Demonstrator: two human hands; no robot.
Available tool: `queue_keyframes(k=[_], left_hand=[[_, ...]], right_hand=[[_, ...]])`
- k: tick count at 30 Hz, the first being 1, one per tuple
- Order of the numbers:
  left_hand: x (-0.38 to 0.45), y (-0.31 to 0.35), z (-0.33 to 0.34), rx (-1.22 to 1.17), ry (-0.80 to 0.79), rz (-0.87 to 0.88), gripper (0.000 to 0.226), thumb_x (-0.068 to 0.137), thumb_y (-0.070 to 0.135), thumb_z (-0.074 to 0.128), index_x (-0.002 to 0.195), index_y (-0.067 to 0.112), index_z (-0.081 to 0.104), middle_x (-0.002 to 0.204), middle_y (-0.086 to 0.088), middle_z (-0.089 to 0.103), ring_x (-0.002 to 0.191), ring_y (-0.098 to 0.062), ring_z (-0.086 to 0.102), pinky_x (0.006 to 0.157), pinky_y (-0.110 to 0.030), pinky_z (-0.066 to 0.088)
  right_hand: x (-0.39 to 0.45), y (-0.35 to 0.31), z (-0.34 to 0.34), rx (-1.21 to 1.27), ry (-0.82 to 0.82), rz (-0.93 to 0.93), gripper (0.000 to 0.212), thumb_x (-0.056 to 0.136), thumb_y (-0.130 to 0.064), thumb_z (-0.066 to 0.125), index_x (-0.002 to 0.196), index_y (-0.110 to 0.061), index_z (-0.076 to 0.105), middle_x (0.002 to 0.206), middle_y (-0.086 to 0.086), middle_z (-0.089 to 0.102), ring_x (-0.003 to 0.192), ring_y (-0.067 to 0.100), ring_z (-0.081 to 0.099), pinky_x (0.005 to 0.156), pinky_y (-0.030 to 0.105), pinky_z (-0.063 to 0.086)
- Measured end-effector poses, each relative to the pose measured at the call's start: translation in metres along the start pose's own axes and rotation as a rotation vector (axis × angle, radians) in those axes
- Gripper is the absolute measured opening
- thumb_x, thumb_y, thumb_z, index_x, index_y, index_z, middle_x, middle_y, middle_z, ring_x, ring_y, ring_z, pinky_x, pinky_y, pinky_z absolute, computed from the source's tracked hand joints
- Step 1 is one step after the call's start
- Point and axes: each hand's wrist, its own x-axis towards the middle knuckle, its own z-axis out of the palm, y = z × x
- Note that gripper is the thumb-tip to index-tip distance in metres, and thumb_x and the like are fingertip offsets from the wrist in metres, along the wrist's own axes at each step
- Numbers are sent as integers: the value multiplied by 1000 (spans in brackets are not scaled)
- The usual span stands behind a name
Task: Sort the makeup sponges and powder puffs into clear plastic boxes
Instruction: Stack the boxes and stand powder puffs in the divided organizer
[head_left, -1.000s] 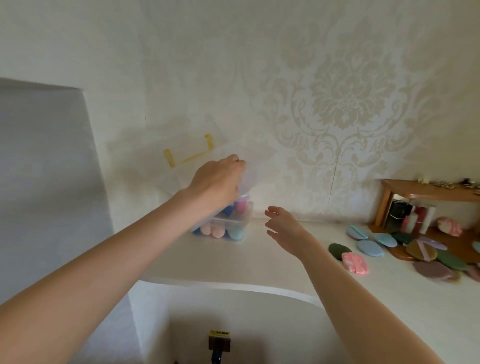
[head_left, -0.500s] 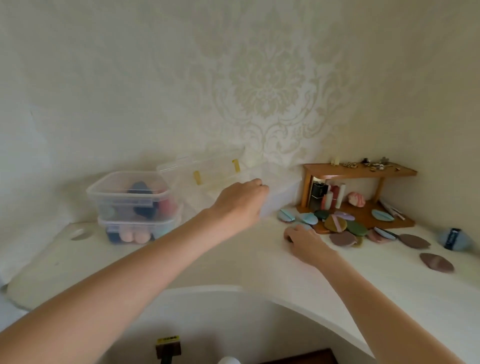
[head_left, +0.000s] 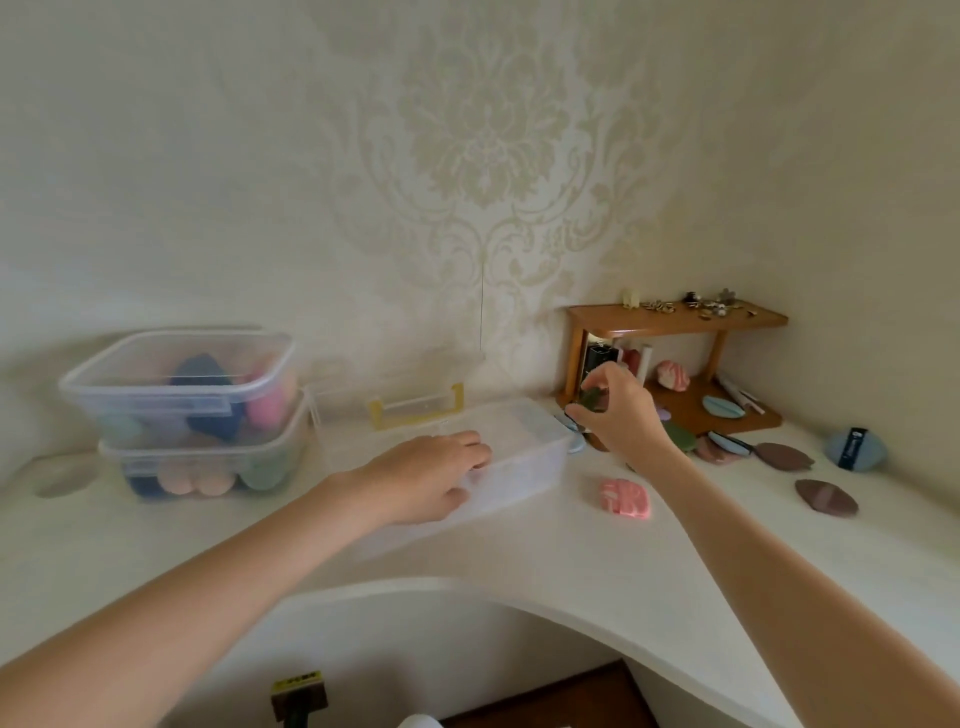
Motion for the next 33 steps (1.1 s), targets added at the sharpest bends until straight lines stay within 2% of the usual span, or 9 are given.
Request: queue_keyframes(k=[3,6,8,11,14,20,25,30,33], left_hand=[[-1,-9,-3,-15,-70,24,22,88,17,53,110,15,52,115,1,49,103,-21,53,86,-35,44],[-5,-18,-16,-141,-72,-7,32,83,40,63,111,26,54,112,12,47,104,-10,47,93,-28,41],[-11,-26,-29,-317,77,-76,30,81,42,66,105,29,55,107,14,47,101,-7,51,90,-24,42],[-18,-37,-44,-384,352,-191,35,81,33,69,110,20,55,106,10,50,96,-11,56,82,-21,44],[-22,-34,-45,-475,447,-211,47,75,30,75,115,19,52,109,7,51,91,-12,59,80,-25,52],[-26,-27,-45,-360,390,-267,48,74,30,76,116,17,57,107,-3,56,89,-20,65,87,-38,52],[-51,-33,-62,-373,299,-396,38,70,37,78,99,19,62,96,3,67,83,-13,63,75,-26,49],[-74,-45,-59,-368,167,-527,34,69,39,77,90,15,65,83,-1,73,76,-11,67,73,-25,50],[-75,-50,-49,-358,45,-549,33,75,34,75,96,11,66,95,-7,71,76,-17,66,73,-27,50]], right_hand=[[7,-19,1,62,64,3,24,87,-6,58,111,-4,55,112,10,62,102,23,58,78,22,39],[10,-45,3,172,72,-22,25,89,-6,56,114,-9,54,113,11,65,97,24,61,72,20,46],[9,-66,8,247,17,-38,26,88,-5,57,113,-12,53,113,11,65,92,22,60,70,23,49],[4,-91,24,383,-108,2,25,85,-4,60,108,-13,56,108,13,69,93,26,64,69,29,52],[-6,-111,42,458,-157,13,26,82,-6,65,106,-13,58,100,8,71,91,21,65,71,25,51],[-21,-128,48,443,-223,-73,28,79,-11,70,105,-12,59,94,1,67,85,17,66,69,22,50],[-30,-136,51,518,-347,-88,21,79,-14,71,97,-13,59,94,3,68,85,19,67,80,30,53],[-44,-152,67,314,-394,-218,14,83,-14,66,93,-5,67,94,7,70,84,15,64,68,13,47],[-45,-147,61,183,-341,-256,15,87,-14,59,95,-5,69,100,9,71,86,16,64,68,14,45]])
